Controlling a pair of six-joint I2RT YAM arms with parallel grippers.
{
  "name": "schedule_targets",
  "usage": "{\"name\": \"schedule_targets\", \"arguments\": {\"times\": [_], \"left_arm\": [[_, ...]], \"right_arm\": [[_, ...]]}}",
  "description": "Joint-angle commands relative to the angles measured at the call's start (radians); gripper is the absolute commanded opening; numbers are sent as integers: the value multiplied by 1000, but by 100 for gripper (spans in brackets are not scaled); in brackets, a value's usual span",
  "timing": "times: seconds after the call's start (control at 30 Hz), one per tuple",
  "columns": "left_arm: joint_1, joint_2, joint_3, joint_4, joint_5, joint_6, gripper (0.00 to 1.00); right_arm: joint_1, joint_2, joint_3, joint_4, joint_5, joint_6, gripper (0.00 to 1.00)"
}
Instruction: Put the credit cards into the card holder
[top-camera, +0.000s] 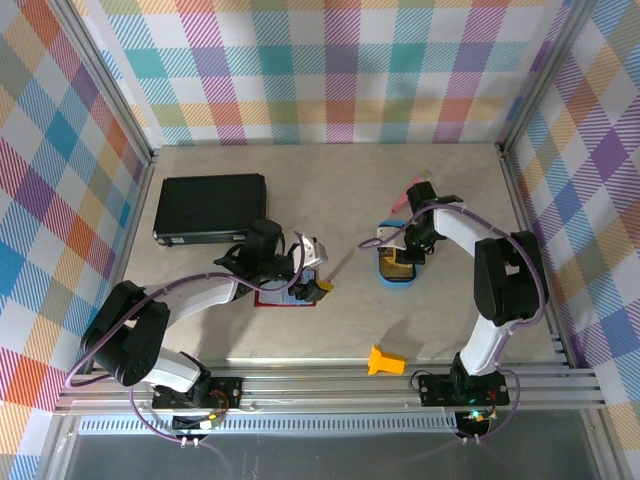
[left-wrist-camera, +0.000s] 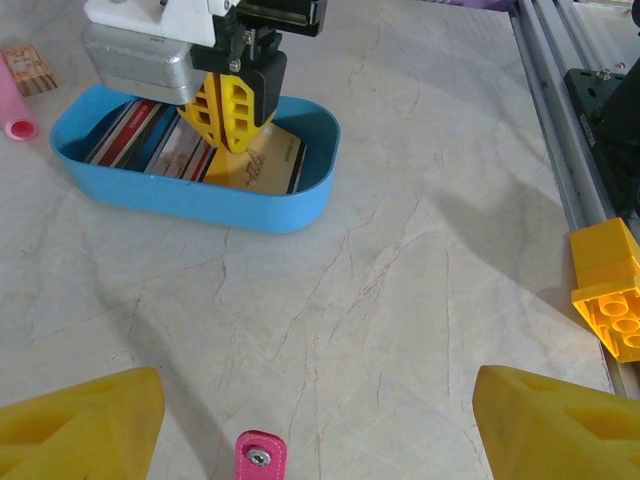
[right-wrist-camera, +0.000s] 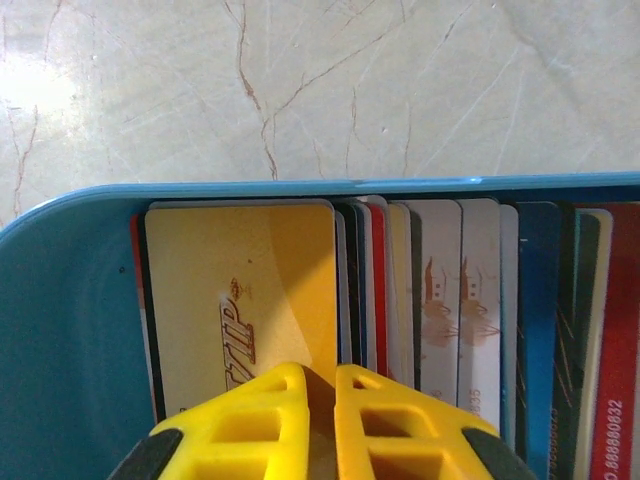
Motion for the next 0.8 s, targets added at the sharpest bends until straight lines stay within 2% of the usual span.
{"name": "schedule_targets", "arguments": {"times": [0.0, 0.17, 0.43, 0.77], "left_arm": [[-15, 8, 7, -12, 39, 21, 81], [-25, 13, 5, -13, 37, 22, 81], [-29, 14, 7, -17, 31, 28, 81], [-45, 5, 11, -51, 15, 55, 81]], "right_arm": [[0, -31, 16, -16, 19, 2, 0], [-9, -55, 34, -63, 1, 9, 0], [-24, -96, 75, -160, -101, 44, 0], [-28, -119, 87, -209, -110, 34, 0]]}}
